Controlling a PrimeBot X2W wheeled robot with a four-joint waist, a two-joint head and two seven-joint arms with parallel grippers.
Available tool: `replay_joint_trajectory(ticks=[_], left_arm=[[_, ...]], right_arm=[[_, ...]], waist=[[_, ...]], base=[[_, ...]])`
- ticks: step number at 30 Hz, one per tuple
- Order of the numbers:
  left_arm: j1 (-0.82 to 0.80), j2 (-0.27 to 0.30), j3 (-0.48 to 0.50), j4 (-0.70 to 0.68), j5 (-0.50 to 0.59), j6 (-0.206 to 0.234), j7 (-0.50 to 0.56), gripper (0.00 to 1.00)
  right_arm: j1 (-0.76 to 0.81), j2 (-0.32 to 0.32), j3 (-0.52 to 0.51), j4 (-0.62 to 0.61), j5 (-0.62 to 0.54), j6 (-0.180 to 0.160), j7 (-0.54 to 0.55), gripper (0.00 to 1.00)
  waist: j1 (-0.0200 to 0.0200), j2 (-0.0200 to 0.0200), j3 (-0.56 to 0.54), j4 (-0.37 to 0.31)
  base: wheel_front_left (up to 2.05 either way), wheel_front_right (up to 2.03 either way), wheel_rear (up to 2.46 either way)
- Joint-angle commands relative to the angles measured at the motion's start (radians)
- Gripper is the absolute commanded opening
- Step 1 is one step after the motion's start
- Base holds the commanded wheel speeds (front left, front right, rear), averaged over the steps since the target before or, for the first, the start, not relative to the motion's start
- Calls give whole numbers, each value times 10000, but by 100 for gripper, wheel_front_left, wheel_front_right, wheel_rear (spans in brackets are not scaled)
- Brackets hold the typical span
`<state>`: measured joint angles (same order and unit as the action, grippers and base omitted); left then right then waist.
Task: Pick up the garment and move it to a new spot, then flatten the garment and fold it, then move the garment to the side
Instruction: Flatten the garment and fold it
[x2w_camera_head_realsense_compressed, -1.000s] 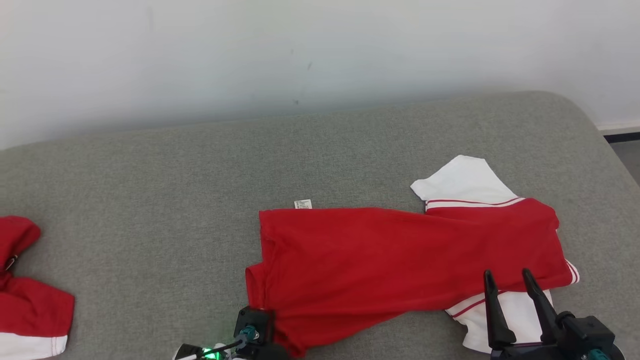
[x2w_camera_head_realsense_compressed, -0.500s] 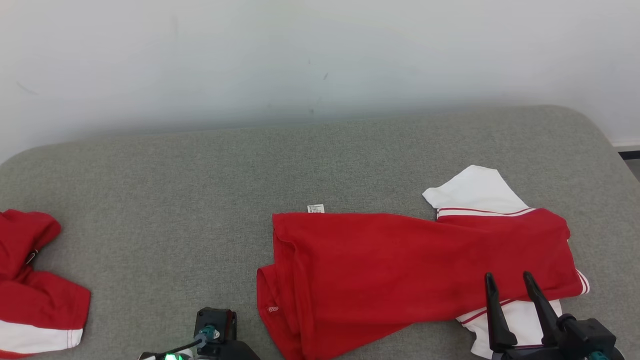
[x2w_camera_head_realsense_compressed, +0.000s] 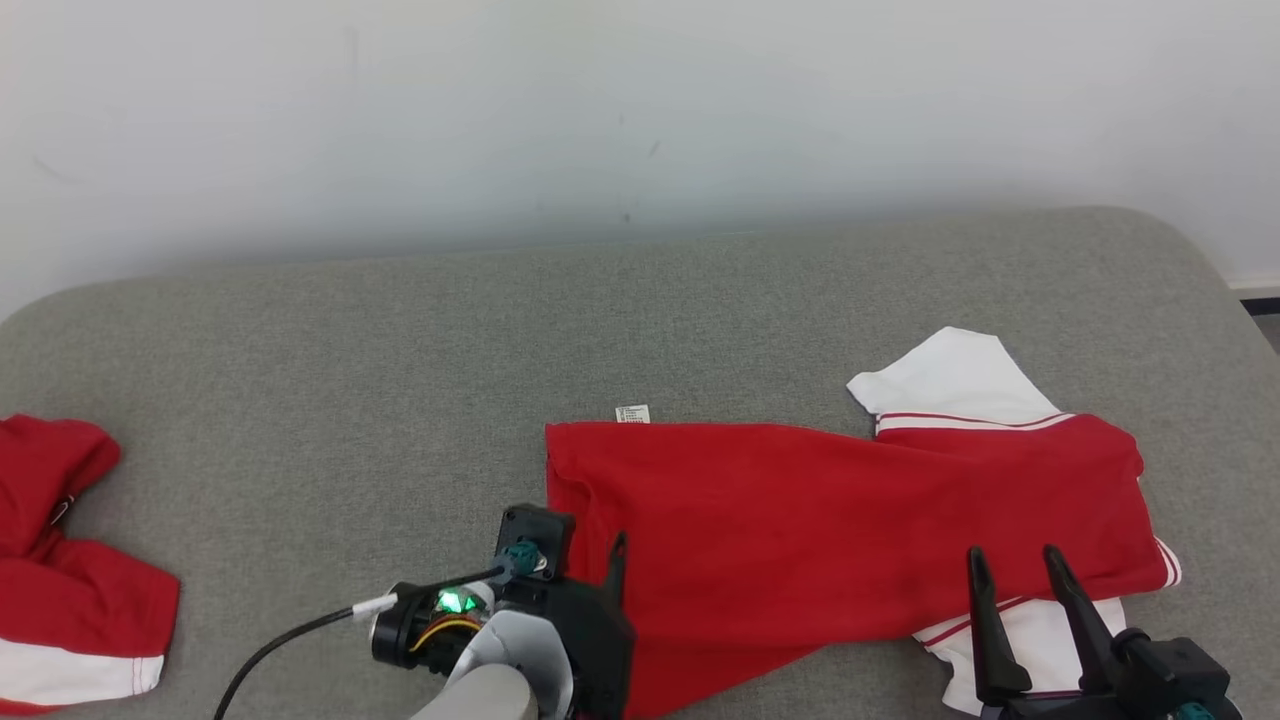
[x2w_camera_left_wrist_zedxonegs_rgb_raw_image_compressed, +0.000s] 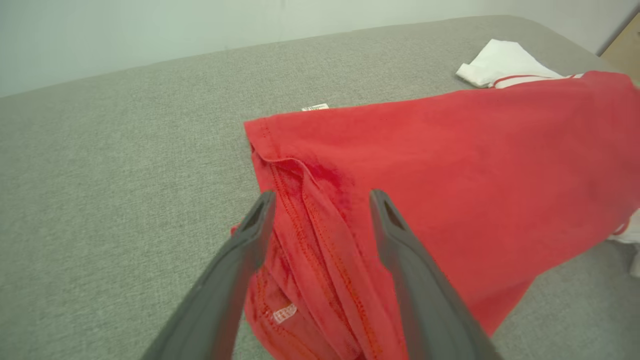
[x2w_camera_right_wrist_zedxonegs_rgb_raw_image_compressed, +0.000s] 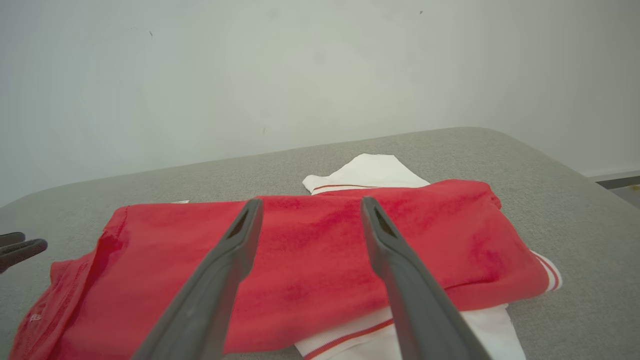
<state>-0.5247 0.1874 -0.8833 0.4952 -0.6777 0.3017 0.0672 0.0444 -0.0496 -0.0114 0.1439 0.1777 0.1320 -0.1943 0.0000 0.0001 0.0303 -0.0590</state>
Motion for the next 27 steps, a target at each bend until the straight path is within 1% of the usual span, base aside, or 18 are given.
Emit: replay_joint_trajectory(ticks=[1, 4, 8, 10, 13, 16, 27], left_arm=[[-89, 8, 1, -13, 39, 74, 44, 100], [-454, -182, -65, -20, 15, 160, 520, 100], [-861, -286, -126, 492, -70, 404, 1304, 100], [-932, -324, -140, 601, -74, 460, 1456, 100], [-1099, -314, -200, 911, -44, 657, 1847, 100], [-1174, -271, -295, 1183, -47, 716, 2201, 100], [-1420, -131, -396, 1567, 66, 815, 2372, 100]], right_arm=[[-25, -14, 38, 16, 77, -26, -33, 100], [-121, -14, 108, 125, 148, -26, -95, 100], [-244, -16, 236, 258, 275, -26, -192, 100], [-256, -14, 241, 289, 305, -26, -214, 100], [-328, -13, 245, 382, 374, -26, -282, 100], [-400, -14, 227, 467, 437, -26, -360, 100], [-535, -13, 237, 645, 487, -26, -535, 100]], waist=[[0, -1, 29, -57], [0, -1, 91, -211], [0, -1, 252, -576], [0, -1, 293, -650], [0, -1, 431, -847], [0, -1, 547, -996], [0, -1, 756, -1069]], base=[[0, 0, 0], [0, 0, 0], [0, 0, 0], [0, 0, 0], [0, 0, 0], [0, 0, 0], [0, 0, 0]])
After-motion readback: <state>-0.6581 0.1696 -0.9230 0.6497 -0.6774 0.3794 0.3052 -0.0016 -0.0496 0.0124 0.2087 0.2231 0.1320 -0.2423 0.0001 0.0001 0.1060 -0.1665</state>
